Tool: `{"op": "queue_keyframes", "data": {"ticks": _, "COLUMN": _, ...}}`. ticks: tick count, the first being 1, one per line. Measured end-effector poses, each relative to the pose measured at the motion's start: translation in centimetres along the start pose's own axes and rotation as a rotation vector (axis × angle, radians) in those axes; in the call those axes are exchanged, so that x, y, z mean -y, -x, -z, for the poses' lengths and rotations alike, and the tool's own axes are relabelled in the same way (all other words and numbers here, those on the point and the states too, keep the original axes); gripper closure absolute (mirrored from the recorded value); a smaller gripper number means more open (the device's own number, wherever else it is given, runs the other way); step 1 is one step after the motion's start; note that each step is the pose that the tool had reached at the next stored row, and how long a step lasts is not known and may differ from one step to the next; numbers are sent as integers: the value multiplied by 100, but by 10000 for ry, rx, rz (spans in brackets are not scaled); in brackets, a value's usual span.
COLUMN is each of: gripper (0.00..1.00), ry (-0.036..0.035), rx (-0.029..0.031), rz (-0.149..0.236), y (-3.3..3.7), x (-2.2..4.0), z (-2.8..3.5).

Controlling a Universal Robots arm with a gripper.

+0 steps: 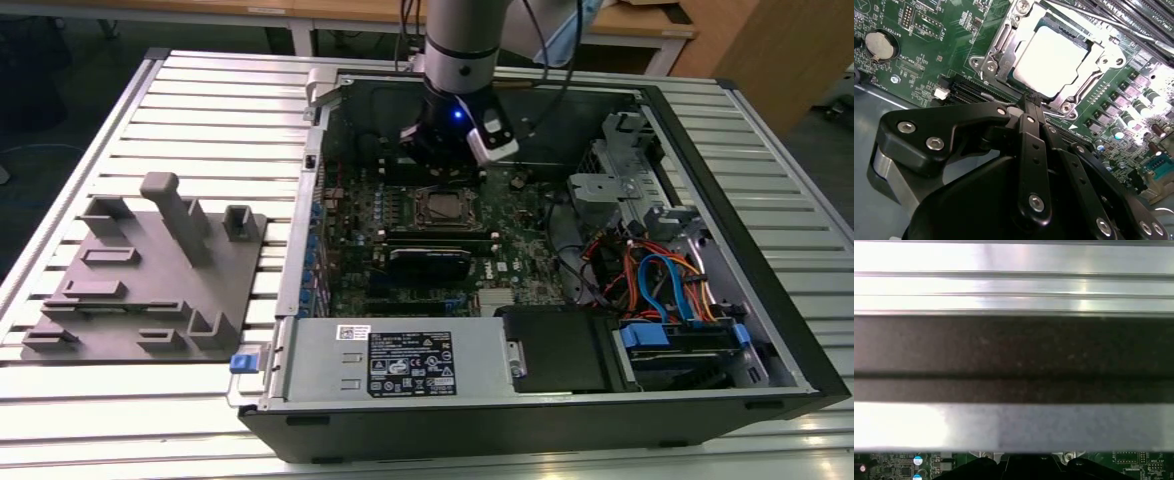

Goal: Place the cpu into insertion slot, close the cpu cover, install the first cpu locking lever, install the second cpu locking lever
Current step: 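Install the first cpu locking lever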

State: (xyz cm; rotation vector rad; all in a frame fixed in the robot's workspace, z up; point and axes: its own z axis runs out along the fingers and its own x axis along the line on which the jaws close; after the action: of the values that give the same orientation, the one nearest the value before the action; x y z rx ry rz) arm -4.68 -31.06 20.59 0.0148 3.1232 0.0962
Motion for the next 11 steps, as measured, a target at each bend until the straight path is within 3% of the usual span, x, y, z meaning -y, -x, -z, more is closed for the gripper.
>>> {"op": "queue_keyframes", "data": {"ticks": 11, "gripper": 90, "ry": 4, "rx": -7, "rz": 130, "y": -2, "x": -60, "z": 0}}
